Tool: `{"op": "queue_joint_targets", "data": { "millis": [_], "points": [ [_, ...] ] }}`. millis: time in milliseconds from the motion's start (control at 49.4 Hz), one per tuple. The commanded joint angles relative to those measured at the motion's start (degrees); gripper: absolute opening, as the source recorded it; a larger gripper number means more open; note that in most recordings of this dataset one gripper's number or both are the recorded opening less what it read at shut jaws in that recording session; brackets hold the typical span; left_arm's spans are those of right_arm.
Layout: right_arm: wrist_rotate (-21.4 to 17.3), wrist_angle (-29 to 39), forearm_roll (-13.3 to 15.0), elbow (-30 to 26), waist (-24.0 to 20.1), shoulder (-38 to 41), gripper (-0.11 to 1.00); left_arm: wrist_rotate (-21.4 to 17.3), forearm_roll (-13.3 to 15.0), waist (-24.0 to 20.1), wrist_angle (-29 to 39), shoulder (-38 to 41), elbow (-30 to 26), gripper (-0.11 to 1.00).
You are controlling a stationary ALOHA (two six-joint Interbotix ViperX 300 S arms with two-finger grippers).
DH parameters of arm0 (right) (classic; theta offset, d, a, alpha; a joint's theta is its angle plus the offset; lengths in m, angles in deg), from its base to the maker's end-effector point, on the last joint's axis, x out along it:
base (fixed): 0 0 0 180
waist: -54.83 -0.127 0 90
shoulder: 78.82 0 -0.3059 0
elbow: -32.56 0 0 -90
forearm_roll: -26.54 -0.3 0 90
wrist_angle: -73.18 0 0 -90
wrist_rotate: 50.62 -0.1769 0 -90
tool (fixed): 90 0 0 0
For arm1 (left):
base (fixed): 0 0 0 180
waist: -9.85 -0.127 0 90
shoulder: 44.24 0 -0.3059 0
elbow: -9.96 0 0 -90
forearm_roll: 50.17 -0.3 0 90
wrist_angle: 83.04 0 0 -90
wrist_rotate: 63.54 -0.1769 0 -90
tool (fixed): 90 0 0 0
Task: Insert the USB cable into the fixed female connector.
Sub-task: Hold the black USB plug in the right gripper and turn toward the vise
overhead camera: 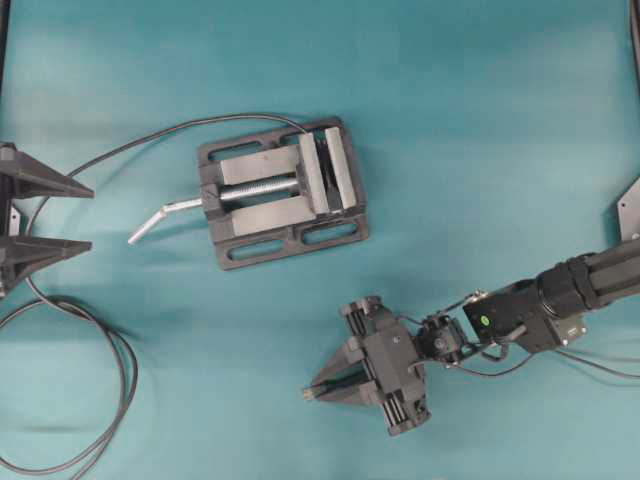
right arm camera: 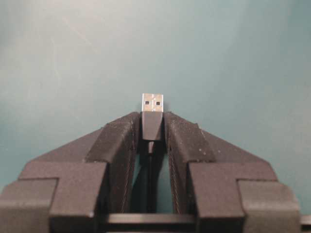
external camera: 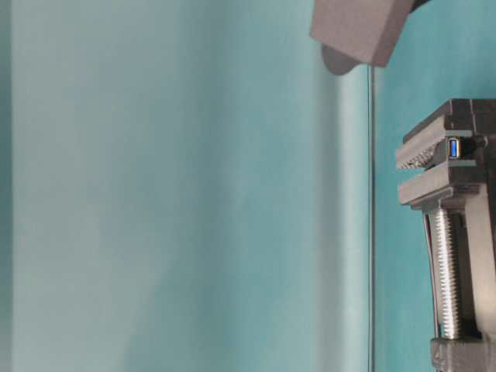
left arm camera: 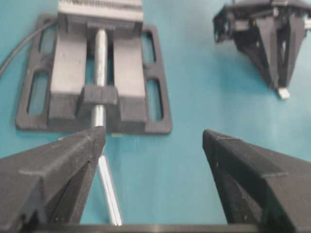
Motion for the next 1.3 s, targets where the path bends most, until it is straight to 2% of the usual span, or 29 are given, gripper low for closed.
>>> {"op": "queue_joint_targets", "data": {
  "millis": [0,344,688,789,951,1275],
  "points": [
    [-0.09,0.26,0.09,-0.70,-0.70,-0.09,0.22,0.53,-0.18,-0.09,-2.37,0.88,0.00,0.96],
    [-0.09,-0.62,0.00,-0.53,-0.70,0.18,0.22,0.62,-0.18,-0.09,-2.81,0.88,0.79,0.96],
    [0.18,-1.05,-3.87,-0.26,-0.70,-2.46,0.22,0.62,-0.18,-0.09,-2.64,0.97,0.88,0.96],
    [0.26,-0.97,-7.29,-0.44,-0.70,-2.55,0.22,0.70,-0.18,-0.09,-2.55,0.97,0.88,0.96],
    [1.41,-0.97,-14.33,-0.09,-0.70,-2.46,0.22,0.70,-0.18,-0.18,-2.55,0.97,1.32,0.96],
    [8.35,-0.53,-30.76,-0.62,-3.16,-2.46,0.22,0.79,-0.18,-1.05,-2.55,0.97,1.93,0.96]
  ]
}}
